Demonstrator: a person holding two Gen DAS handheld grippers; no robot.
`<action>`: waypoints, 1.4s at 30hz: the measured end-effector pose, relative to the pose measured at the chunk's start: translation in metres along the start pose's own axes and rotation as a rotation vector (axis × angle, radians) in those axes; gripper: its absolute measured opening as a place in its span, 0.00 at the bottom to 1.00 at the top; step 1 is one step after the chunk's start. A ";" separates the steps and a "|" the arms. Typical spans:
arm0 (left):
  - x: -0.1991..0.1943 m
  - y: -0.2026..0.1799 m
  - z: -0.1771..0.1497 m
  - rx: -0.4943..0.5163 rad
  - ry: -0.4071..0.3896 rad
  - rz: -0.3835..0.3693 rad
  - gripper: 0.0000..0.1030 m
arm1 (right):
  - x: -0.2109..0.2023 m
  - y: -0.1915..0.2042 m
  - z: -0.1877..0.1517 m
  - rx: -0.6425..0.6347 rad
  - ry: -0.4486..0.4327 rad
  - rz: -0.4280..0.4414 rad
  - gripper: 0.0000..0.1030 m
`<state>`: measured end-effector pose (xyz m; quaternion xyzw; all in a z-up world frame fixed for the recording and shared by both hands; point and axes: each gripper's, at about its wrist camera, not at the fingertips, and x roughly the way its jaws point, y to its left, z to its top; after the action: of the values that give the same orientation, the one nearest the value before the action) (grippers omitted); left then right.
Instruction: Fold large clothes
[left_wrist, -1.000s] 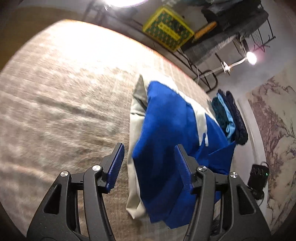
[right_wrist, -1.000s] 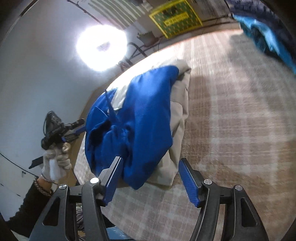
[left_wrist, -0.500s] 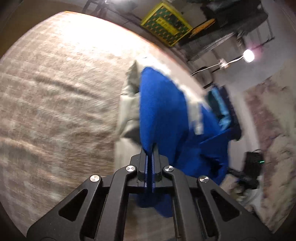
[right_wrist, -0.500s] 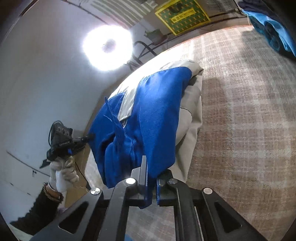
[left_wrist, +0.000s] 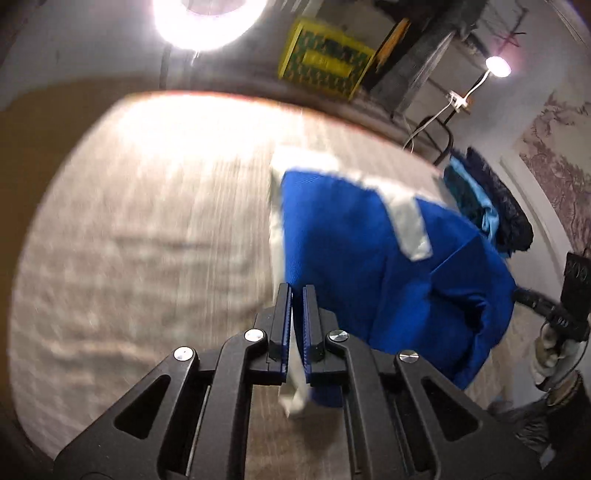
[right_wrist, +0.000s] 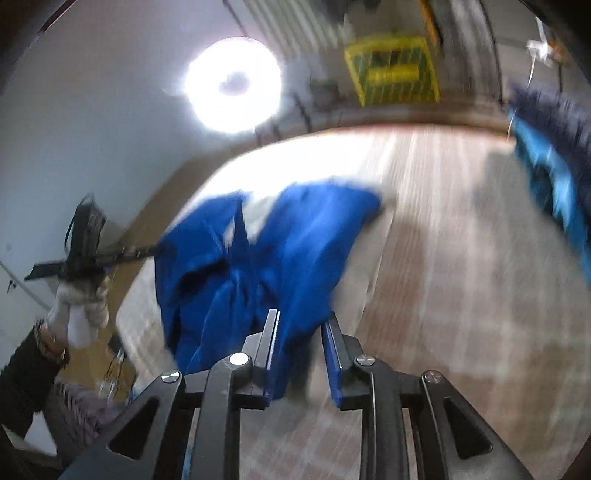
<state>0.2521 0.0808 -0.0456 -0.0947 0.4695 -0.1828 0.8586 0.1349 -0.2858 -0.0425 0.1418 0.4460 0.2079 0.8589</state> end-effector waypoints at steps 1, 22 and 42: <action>-0.001 -0.006 0.007 0.017 -0.008 0.013 0.01 | -0.001 0.000 0.008 0.001 -0.034 -0.016 0.22; 0.041 0.029 -0.027 -0.243 0.161 -0.218 0.00 | 0.040 -0.014 -0.024 0.150 0.192 0.058 0.04; -0.042 -0.001 0.007 0.006 0.025 -0.126 0.00 | -0.026 0.004 0.020 -0.105 0.004 -0.079 0.35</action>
<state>0.2370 0.0970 -0.0089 -0.1192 0.4726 -0.2393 0.8397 0.1376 -0.2964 -0.0111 0.0784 0.4414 0.1972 0.8718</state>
